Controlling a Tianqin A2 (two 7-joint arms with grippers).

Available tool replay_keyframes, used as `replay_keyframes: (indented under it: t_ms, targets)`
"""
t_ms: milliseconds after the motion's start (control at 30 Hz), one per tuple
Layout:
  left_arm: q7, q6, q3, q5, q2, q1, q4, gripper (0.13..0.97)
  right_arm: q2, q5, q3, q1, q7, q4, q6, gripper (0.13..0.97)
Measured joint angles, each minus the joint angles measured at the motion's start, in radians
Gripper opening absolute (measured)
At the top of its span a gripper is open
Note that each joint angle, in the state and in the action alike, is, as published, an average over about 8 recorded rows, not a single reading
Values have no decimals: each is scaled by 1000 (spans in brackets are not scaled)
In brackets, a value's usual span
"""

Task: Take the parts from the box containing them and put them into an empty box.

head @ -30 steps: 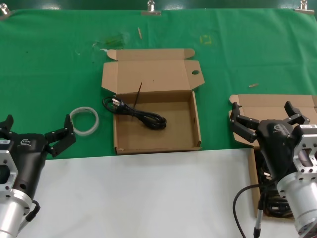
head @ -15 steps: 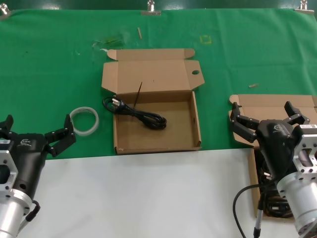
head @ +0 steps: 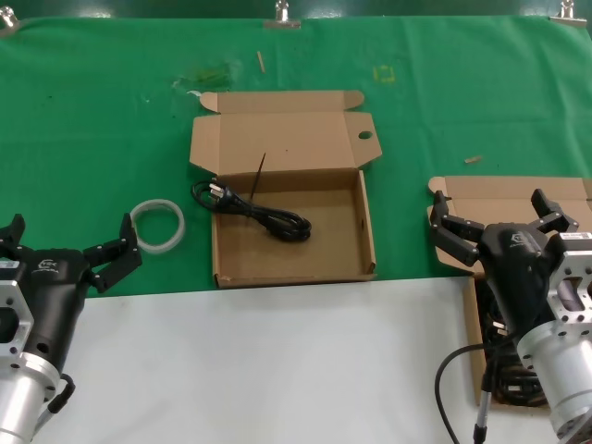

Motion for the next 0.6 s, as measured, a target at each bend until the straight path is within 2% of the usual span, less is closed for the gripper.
replay_keyframes:
  t_ms: [600]
  targets:
    - [0, 0, 0, 0, 0, 0, 0, 966, 0, 0, 0, 0, 0, 0, 0, 966]
